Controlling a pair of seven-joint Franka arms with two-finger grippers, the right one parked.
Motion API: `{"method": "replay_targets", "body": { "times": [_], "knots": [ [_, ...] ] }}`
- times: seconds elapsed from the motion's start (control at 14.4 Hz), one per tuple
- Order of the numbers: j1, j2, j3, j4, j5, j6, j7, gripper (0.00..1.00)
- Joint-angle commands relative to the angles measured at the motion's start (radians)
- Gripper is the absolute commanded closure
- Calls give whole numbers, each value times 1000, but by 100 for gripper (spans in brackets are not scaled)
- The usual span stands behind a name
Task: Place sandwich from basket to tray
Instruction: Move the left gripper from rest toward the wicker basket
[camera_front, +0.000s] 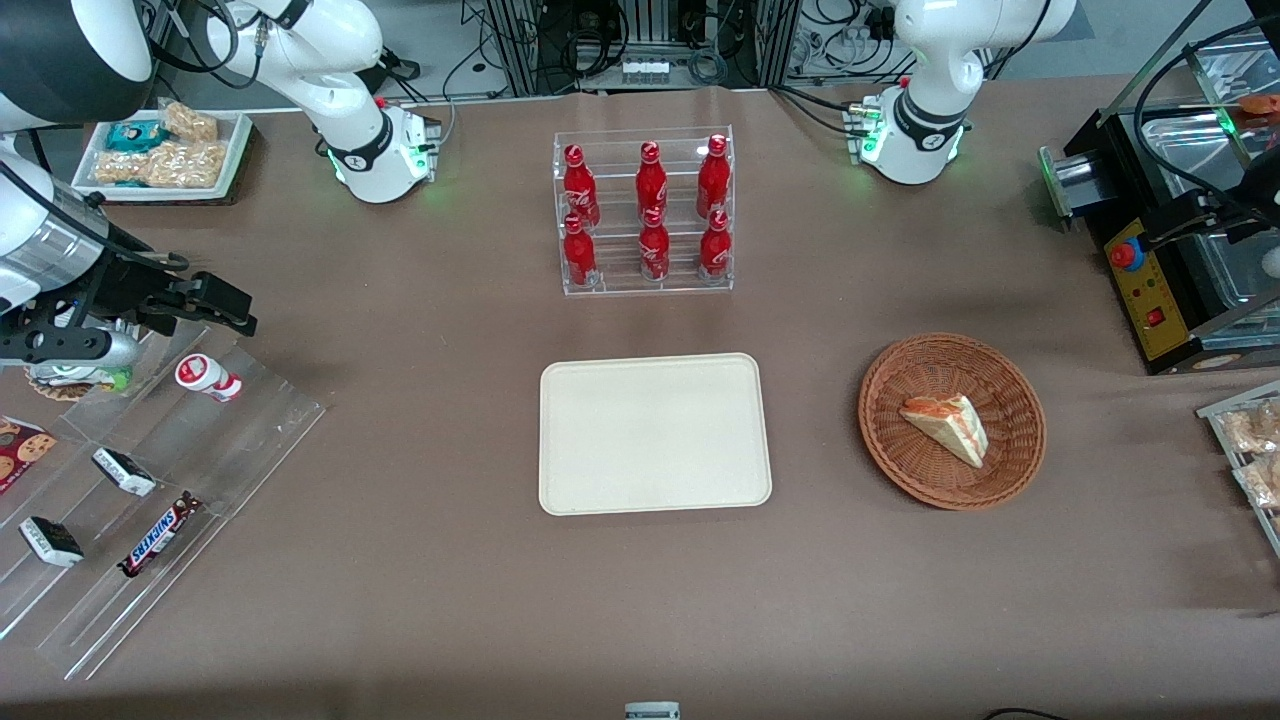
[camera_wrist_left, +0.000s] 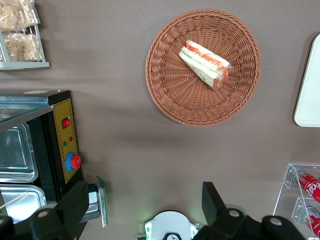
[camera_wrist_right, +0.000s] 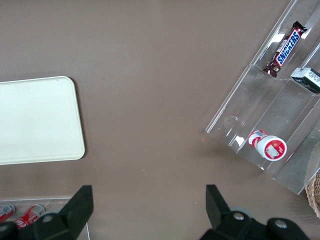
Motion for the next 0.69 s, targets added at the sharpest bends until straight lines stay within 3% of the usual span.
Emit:
{"method": "replay_targets", "body": {
  "times": [0.0,0.21,0.62],
  "knots": [
    [-13,-17,1,-4,-2,9,-20,0],
    [-23,31,-7,-30,2,55,-52,0],
    [-82,255,-57,-113,-10,411,-533,0]
  ]
}}
